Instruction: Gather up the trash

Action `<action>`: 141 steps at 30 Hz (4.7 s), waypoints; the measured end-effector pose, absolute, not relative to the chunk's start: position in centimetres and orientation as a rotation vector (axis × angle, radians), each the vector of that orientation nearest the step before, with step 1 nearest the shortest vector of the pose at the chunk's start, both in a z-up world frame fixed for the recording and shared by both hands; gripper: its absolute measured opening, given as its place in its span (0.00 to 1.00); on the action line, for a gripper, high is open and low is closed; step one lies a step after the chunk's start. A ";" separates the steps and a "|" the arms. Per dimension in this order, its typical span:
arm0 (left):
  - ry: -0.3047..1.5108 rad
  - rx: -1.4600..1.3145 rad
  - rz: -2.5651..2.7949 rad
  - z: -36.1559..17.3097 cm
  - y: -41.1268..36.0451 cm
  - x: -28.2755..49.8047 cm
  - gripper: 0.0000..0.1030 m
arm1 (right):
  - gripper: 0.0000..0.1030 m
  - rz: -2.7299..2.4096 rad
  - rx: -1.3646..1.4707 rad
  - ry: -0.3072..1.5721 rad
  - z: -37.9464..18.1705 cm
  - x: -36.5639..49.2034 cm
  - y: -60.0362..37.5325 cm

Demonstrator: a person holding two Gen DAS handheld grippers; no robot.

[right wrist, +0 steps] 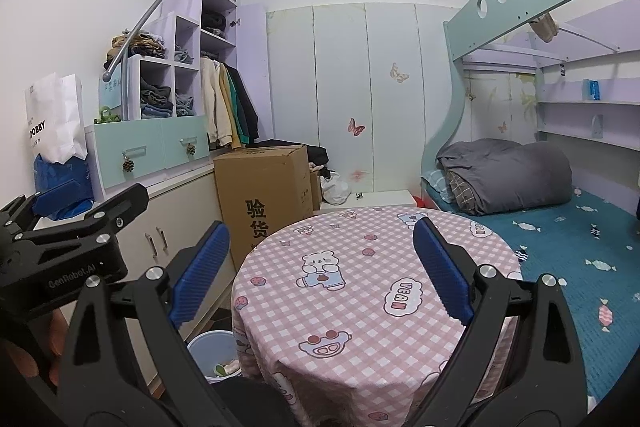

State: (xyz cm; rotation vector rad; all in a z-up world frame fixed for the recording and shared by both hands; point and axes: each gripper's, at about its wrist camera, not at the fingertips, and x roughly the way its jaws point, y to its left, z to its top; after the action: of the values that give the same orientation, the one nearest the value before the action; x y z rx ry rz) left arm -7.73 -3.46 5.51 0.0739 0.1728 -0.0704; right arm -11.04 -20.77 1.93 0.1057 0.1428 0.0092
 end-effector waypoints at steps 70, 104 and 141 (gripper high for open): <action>0.193 0.081 -0.062 4.6 -2.7 -7.1 0.95 | 0.89 0.049 0.111 0.166 0.7 -9.9 -21.6; 0.211 0.082 -0.059 4.0 -2.0 -6.8 0.95 | 0.90 0.077 0.128 0.197 0.3 -9.6 -21.7; 0.294 0.083 -0.056 2.0 -2.1 -1.5 0.95 | 0.90 0.090 0.142 0.270 -1.4 -4.3 -21.7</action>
State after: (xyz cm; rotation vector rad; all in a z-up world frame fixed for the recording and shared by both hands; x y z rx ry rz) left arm -1.47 -2.11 2.01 0.0830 0.2942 -0.0560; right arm -4.28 -21.66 -1.39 0.1415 0.2700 0.0905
